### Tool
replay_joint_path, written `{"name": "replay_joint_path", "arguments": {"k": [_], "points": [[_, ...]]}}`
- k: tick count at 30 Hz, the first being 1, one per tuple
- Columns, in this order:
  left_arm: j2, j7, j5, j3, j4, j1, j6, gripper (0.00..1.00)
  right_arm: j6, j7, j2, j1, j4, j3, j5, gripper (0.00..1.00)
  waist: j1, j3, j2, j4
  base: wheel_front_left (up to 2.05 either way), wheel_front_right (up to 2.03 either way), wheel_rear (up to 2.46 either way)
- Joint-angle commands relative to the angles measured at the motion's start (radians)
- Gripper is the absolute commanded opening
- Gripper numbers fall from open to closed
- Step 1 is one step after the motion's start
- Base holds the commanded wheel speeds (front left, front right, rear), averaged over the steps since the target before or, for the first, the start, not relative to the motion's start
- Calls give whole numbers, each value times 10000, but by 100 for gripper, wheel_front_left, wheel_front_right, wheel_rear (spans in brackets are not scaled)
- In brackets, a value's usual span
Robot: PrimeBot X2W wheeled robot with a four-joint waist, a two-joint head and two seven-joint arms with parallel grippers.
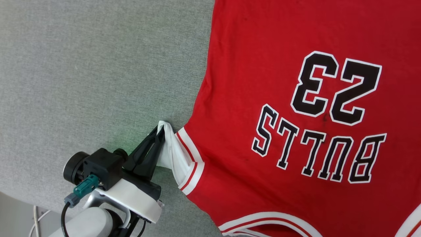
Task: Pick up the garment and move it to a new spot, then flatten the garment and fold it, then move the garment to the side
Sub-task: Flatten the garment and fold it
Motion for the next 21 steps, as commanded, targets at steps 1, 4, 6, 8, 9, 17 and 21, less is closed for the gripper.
{"name": "replay_joint_path", "arguments": {"k": [1, 4, 6, 8, 9, 17, 21], "points": [[-34, -4, 73, -34, 86, -108, 13, 0, 0, 47, 70, 888, 441, 376, 33, 0, 0, -99, 0, -14, 0, 0, 0], [-115, -5, 35, -73, 192, -50, 41, 0, -2, -287, -40, 641, 329, 309, 97, 0, 0, -417, 0, -104, 0, 0, 0], [-147, -2, -9, -118, 303, 76, 66, 0, -2, -583, -43, 467, 235, 353, 186, 0, 0, -719, 0, -180, 0, 0, 0], [-218, -32, -68, -169, 365, 193, 57, 0, -2, -875, -157, 356, 69, 448, 344, 0, 0, -1060, 0, -244, 0, 0, 0], [-232, -33, -103, -193, 418, 250, 49, 0, -2, -1015, -207, 391, 31, 489, 483, 0, 0, -1276, 0, -277, 0, 0, 0], [-66, -54, -458, -171, 686, 949, 239, 0, -2, -1756, -1733, 1922, -1338, 1633, 1870, 0, 0, -3010, 0, -650, 0, 0, 0], [42, -93, -702, -71, 679, 1433, 402, 0, -2, -2170, -2795, 3513, -2316, 1960, 2701, 0, 0, -3723, 0, -916, 0, 0, 0]]}}
